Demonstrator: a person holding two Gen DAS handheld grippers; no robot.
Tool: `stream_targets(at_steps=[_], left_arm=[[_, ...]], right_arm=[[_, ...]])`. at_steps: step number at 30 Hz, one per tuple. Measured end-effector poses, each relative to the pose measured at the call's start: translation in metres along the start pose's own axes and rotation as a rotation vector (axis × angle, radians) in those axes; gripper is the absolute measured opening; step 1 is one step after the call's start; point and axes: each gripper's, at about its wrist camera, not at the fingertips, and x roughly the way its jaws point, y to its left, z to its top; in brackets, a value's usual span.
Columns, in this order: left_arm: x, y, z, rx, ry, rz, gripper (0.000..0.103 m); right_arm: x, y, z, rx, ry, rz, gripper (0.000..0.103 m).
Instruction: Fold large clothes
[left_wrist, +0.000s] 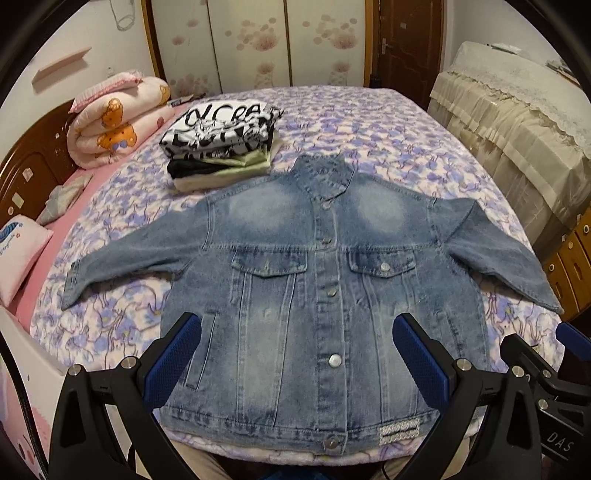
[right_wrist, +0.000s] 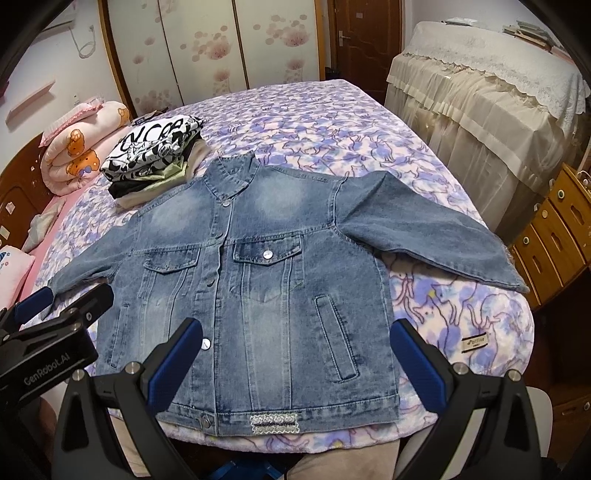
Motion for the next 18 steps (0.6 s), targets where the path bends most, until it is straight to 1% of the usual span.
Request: stream_targets(at_steps=[6, 12, 13, 16, 18], left_arm=[[-0.009, -0.017, 0.022, 0.065, -0.082, -0.063, 0.103], [-0.008, -0.044, 0.054, 0.102, -0.103, -0.124, 0.103], [-0.008, -0.049, 0.058, 0.105, -0.111, -0.124, 0.103], [-0.01, -0.067, 0.073, 0.138, -0.171, -0.093, 0.103], [-0.008, -0.078, 0.081, 0.158, -0.187, -0.088, 0.103]], right_arm=[[-0.006, -0.016, 0.019, 0.018, -0.047, -0.007, 0.102], [-0.012, -0.044, 0.043, 0.059, -0.111, -0.025, 0.102], [-0.013, -0.049, 0.047, 0.068, -0.121, -0.026, 0.102], [-0.014, -0.064, 0.055, 0.095, -0.155, -0.039, 0.102], [-0.012, -0.079, 0.063, 0.114, -0.172, -0.051, 0.102]])
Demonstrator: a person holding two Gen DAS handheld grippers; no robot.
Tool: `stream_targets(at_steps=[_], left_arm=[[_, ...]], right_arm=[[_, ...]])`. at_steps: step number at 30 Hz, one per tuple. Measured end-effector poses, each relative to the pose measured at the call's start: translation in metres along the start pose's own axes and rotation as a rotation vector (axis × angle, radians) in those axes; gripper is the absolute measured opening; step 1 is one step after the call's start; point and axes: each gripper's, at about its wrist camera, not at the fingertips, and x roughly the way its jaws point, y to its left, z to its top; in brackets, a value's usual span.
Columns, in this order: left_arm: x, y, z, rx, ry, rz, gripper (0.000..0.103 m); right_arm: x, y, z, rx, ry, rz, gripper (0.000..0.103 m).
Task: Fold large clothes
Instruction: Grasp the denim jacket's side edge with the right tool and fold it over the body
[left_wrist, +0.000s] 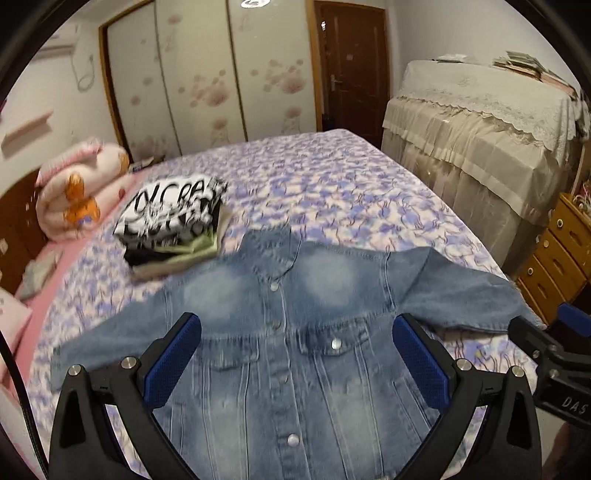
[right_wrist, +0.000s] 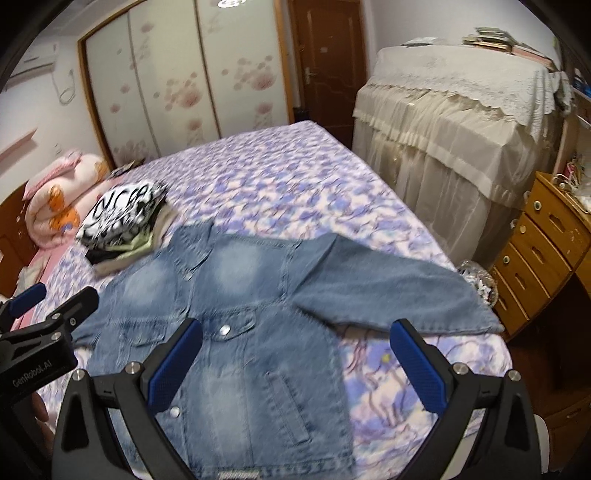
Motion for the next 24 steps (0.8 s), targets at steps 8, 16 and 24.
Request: stream_targets(at_steps=[8, 16, 24], left_arm=[[0.048, -0.044, 0.028, 0.047, 0.034, -0.056, 0.103], [0.122, -0.091, 0.031, 0.075, 0.07, -0.062, 0.103], [0.187, -0.141, 0.015, 0.111, 0.132, -0.109, 0.103]], right_arm=[[0.031, -0.054, 0.014, 0.088, -0.008, -0.053, 0.102], [0.091, -0.133, -0.004, 0.261, 0.069, -0.096, 0.102], [0.15, -0.224, -0.044, 0.531, 0.153, -0.127, 0.101]])
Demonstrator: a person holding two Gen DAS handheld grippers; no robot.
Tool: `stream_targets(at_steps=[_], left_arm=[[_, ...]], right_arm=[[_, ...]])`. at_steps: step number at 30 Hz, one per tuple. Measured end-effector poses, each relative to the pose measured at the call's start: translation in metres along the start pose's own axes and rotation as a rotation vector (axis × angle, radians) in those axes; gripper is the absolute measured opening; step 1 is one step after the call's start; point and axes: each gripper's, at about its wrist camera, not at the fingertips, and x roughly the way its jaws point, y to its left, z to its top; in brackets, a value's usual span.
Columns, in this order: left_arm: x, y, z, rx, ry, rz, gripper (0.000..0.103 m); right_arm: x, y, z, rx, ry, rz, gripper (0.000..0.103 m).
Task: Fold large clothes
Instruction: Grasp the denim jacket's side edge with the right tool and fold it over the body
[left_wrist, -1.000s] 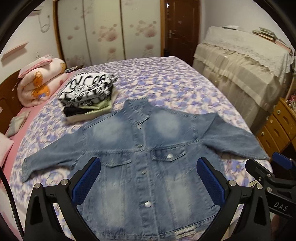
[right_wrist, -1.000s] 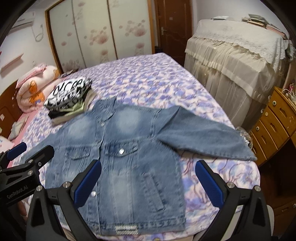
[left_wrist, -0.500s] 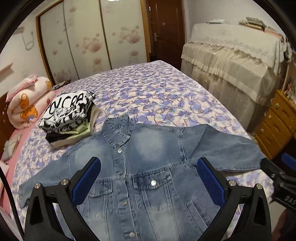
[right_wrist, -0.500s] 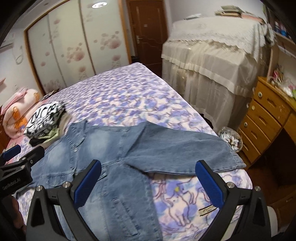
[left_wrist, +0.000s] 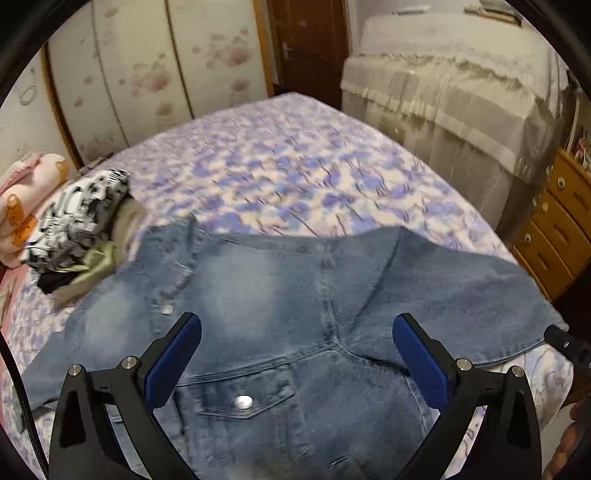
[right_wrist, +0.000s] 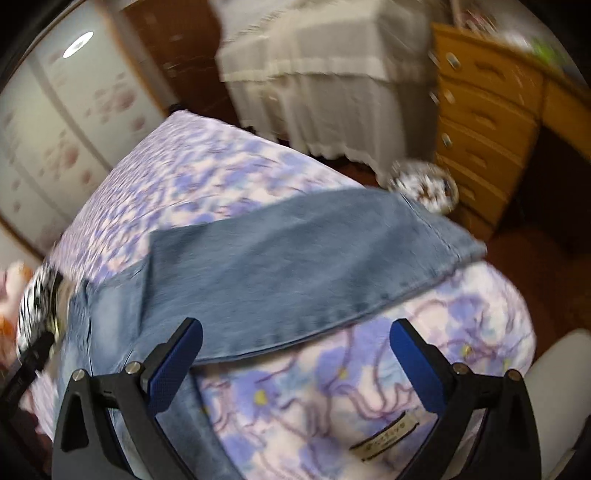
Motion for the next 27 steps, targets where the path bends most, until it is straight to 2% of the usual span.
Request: stream_targets(at_steps=[2, 4, 7, 9, 13, 14, 16, 17, 18, 19, 20, 23, 27], left_arm=[[0.016, -0.01, -0.002, 0.007, 0.029, -0.015, 0.101], [0.028, -0.017, -0.005, -0.001, 0.048, -0.071, 0.097], [0.042, -0.028, -0.008, 0.007, 0.073, -0.075, 0.097], [0.05, -0.034, -0.01, 0.005, 0.091, -0.094, 0.096], [0.054, -0.036, -0.015, 0.005, 0.11, -0.139, 0.096], [0.053, -0.036, -0.016, 0.01, 0.113, -0.143, 0.096], [0.051, -0.034, -0.019, 0.023, 0.112, -0.135, 0.096], [0.05, -0.031, -0.02, 0.025, 0.113, -0.13, 0.096], [0.048, -0.026, -0.021, 0.022, 0.114, -0.123, 0.096], [0.044, -0.019, -0.021, 0.012, 0.114, -0.122, 0.096], [0.042, -0.013, -0.022, 0.001, 0.111, -0.121, 0.096], [0.03, 0.016, -0.023, -0.043, 0.093, -0.11, 0.096], [0.014, 0.061, -0.026, -0.123, 0.064, -0.084, 0.096]], right_arm=[[0.013, -0.022, 0.001, 0.076, 0.019, 0.0, 0.097], [0.027, -0.045, 0.003, 0.157, 0.046, 0.012, 0.093], [0.041, -0.071, 0.002, 0.25, 0.06, 0.013, 0.091], [0.051, -0.084, 0.003, 0.291, 0.063, 0.026, 0.086], [0.062, -0.097, 0.013, 0.342, 0.033, 0.02, 0.082], [0.064, -0.097, 0.014, 0.341, 0.03, 0.002, 0.075], [0.068, -0.096, 0.024, 0.333, 0.028, -0.06, 0.051], [0.069, -0.095, 0.029, 0.321, 0.028, -0.096, 0.021], [0.069, -0.092, 0.036, 0.311, 0.029, -0.124, 0.006], [0.067, -0.09, 0.042, 0.314, 0.02, -0.112, 0.006], [0.057, -0.084, 0.047, 0.306, -0.02, -0.092, 0.005], [0.011, -0.028, 0.063, 0.127, -0.198, -0.034, 0.005], [-0.036, 0.077, 0.055, -0.169, -0.291, 0.201, 0.005]])
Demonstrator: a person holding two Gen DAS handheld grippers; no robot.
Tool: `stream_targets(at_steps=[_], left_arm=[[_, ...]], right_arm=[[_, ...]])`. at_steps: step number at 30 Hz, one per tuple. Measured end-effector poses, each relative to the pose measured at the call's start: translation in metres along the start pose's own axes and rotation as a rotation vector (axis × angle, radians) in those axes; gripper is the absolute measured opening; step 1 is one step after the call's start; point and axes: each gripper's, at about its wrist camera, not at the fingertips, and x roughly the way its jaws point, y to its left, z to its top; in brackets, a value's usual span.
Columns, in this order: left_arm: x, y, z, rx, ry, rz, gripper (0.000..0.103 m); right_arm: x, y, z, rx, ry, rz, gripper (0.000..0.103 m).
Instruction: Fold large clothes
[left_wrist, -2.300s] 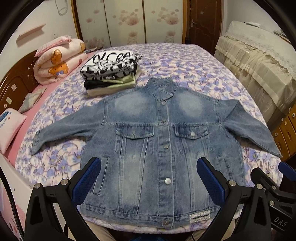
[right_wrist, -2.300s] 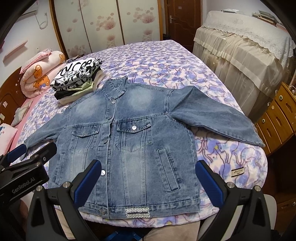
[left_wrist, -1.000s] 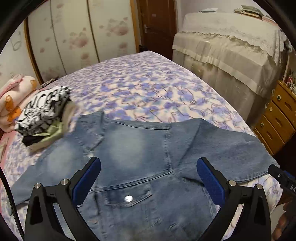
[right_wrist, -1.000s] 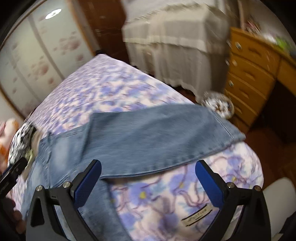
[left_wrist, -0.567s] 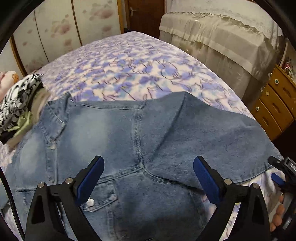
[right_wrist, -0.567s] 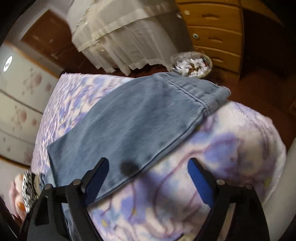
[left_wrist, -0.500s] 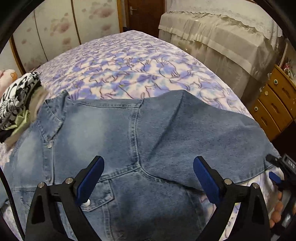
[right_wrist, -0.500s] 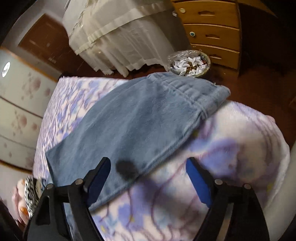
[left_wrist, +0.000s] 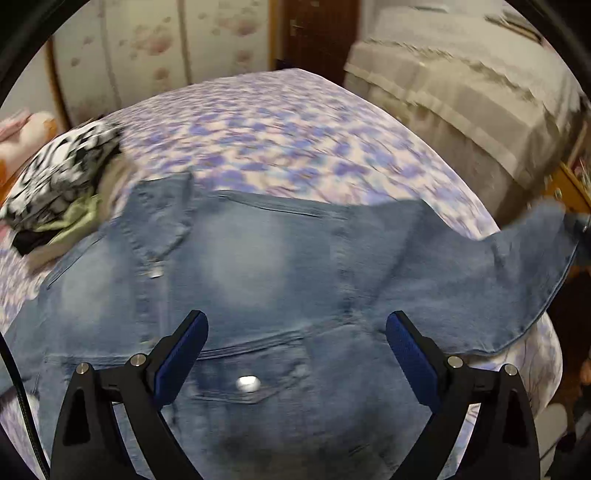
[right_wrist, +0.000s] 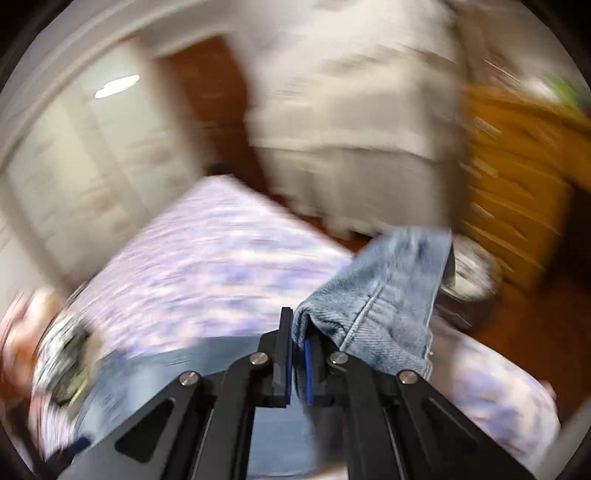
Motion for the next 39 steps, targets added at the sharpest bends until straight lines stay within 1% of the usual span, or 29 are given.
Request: stream_targets(at_steps=[1, 2, 4, 5, 6, 7, 8, 9, 11, 12, 13, 15, 17, 19, 20, 21, 22, 23, 27, 28, 29, 30, 31, 32, 33, 34, 36, 38, 39], left_arm=[[-0.006, 0.016, 0.0, -0.036, -0.01, 0.003, 0.096], [-0.01, 0.027, -0.001, -0.063, -0.014, 0.005, 0.096], [-0.015, 0.056, -0.004, -0.121, -0.023, 0.01, 0.096], [-0.015, 0.067, -0.006, -0.142, -0.023, 0.015, 0.096], [-0.013, 0.08, -0.01, -0.165, -0.013, 0.021, 0.096], [-0.009, 0.091, -0.015, -0.179, 0.002, 0.02, 0.096], [-0.005, 0.099, -0.019, -0.188, 0.02, 0.016, 0.096], [0.001, 0.105, -0.024, -0.197, 0.043, 0.005, 0.096], [0.016, 0.118, -0.034, -0.212, 0.106, -0.045, 0.096], [0.023, 0.123, -0.038, -0.221, 0.128, -0.071, 0.096], [0.031, 0.127, -0.042, -0.235, 0.156, -0.113, 0.096], [0.044, 0.131, -0.047, -0.271, 0.186, -0.192, 0.096], [0.056, 0.131, -0.052, -0.313, 0.204, -0.263, 0.095], [0.069, 0.128, -0.054, -0.358, 0.217, -0.345, 0.087], [0.075, 0.126, -0.053, -0.368, 0.223, -0.371, 0.081], [0.082, 0.123, -0.051, -0.374, 0.23, -0.389, 0.078], [0.086, 0.117, -0.058, -0.373, 0.232, -0.387, 0.077], [0.092, 0.111, -0.055, -0.371, 0.233, -0.387, 0.075], [0.108, 0.098, -0.047, -0.338, 0.238, -0.368, 0.074], [0.111, 0.094, -0.043, -0.316, 0.236, -0.355, 0.074], [0.113, 0.089, -0.041, -0.297, 0.238, -0.35, 0.072], [0.115, 0.083, -0.038, -0.276, 0.246, -0.348, 0.051], [0.119, 0.075, -0.035, -0.238, 0.273, -0.297, 0.037], [0.123, 0.069, -0.032, -0.204, 0.291, -0.256, 0.03], [0.121, 0.06, -0.028, -0.163, 0.29, -0.228, 0.021], [0.117, 0.054, -0.024, -0.132, 0.282, -0.216, 0.018], [0.106, 0.043, -0.015, -0.083, 0.269, -0.178, 0.016], [0.081, 0.036, 0.004, -0.059, 0.198, -0.178, 0.016], [0.062, 0.035, 0.016, -0.049, 0.14, -0.18, 0.016]], right_arm=[[-0.002, 0.026, -0.002, -0.06, 0.003, 0.065, 0.005], [-0.001, 0.062, -0.009, -0.145, 0.022, 0.144, 0.005], [0.004, 0.103, -0.025, -0.242, 0.068, 0.226, 0.006], [0.012, 0.123, -0.038, -0.292, 0.11, 0.259, 0.007], [0.022, 0.141, -0.056, -0.34, 0.164, 0.287, 0.012], [0.028, 0.15, -0.07, -0.367, 0.204, 0.301, 0.017], [0.038, 0.157, -0.086, -0.399, 0.249, 0.302, 0.031], [0.046, 0.161, -0.103, -0.43, 0.284, 0.29, 0.041], [0.059, 0.164, -0.128, -0.469, 0.35, 0.256, 0.042], [0.061, 0.16, -0.135, -0.467, 0.381, 0.261, 0.042], [0.062, 0.154, -0.139, -0.455, 0.414, 0.273, 0.042], [0.056, 0.144, -0.14, -0.433, 0.434, 0.273, 0.042], [0.049, 0.138, -0.139, -0.42, 0.431, 0.254, 0.042], [0.041, 0.122, -0.135, -0.403, 0.425, 0.234, 0.042], [0.035, 0.114, -0.139, -0.388, 0.424, 0.223, 0.042], [0.032, 0.106, -0.139, -0.373, 0.427, 0.219, 0.042], [0.029, 0.105, -0.14, -0.359, 0.43, 0.216, 0.042], [0.027, 0.097, -0.14, -0.334, 0.438, 0.215, 0.042], [0.028, 0.083, -0.145, -0.279, 0.457, 0.215, 0.042], [0.029, 0.081, -0.147, -0.274, 0.458, 0.215, 0.042], [0.03, 0.079, -0.15, -0.27, 0.461, 0.21, 0.042], [0.031, 0.078, -0.152, -0.269, 0.466, 0.207, 0.042], [0.032, 0.078, -0.154, -0.267, 0.471, 0.206, 0.042], [0.034, 0.078, -0.156, -0.262, 0.478, 0.204, 0.042], [0.035, 0.077, -0.157, -0.259, 0.483, 0.204, 0.042], [0.035, 0.077, -0.157, -0.256, 0.485, 0.204, 0.042], [0.034, 0.078, -0.155, -0.253, 0.48, 0.209, 0.042], [0.031, 0.078, -0.152, -0.26, 0.462, 0.204, 0.042], [0.028, 0.079, -0.149, -0.267, 0.446, 0.2, 0.042]])
